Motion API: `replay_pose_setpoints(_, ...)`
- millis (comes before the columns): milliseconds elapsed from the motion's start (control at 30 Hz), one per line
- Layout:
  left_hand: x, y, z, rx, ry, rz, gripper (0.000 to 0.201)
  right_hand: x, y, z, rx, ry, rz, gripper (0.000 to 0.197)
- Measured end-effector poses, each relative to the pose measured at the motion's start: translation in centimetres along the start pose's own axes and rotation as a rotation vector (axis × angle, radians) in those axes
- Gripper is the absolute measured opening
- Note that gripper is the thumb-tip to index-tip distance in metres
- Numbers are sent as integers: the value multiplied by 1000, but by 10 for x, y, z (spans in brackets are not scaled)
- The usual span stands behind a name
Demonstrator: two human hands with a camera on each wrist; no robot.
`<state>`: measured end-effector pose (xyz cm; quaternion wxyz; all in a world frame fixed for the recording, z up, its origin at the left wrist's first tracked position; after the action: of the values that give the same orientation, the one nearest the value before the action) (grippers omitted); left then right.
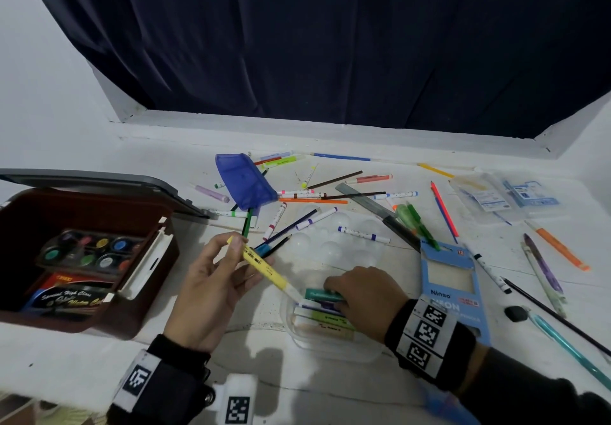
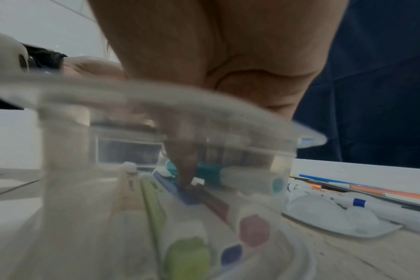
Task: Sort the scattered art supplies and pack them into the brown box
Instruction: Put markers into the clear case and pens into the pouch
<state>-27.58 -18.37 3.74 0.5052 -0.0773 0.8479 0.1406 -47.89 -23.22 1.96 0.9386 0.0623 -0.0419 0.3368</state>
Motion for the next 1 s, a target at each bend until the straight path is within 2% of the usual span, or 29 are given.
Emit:
replay_pose_setpoints(133, 5, 0, -8, -15, 51, 11, 17, -3, 0, -3, -8, -8, -9, 20)
replay_pose_setpoints(267, 13, -8, -19, 22, -52, 20, 33, -7, 5, -2, -26, -43, -6, 25)
replay_pose_setpoints(333, 18, -10, -28, 96, -136, 39, 48, -10, 10, 3, -59, -77, 1, 31)
replay_pose_setpoints(400, 18, -10, -39, 202, -263, 27, 44, -16, 18, 10, -141, -123, 7, 32)
replay_pose_setpoints(467, 16, -9, -49, 308, -484, -61, 30, -26, 27, 16, -241, -199, 21, 29)
replay_pose_setpoints(567, 19, -8, -65, 518, -852, -246, 27, -46, 42, 19, -331, -251, 1, 22)
replay_pose_setpoints(667, 30, -2, -84, 727, -1156, -414, 23, -59, 47, 11, -268, -311, -56, 21)
replay_pose_setpoints(733, 40, 2, -98, 821, -1325, -510, 23, -62, 46, 5, -214, -352, -91, 23)
replay_pose_setpoints(900, 67, 0, -114, 834, -1618, -530, 25, -61, 41, -7, -124, -403, -130, 25)
replay_pose_setpoints(1000, 73, 1, -119, 803, -1694, -541, 25, -58, 39, -11, -94, -394, -112, 25)
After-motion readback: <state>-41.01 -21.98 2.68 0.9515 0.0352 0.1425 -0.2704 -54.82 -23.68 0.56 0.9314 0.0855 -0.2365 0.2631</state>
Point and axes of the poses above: each hand's wrist, its own y-axis away from the middle knuckle, its own z-axis out of the back of the hand, x = y × z, the point moved 6 cm from there along -y, towards the middle knuckle, and after that the axes turned 4 degrees about -x, right-handed, at the moved point
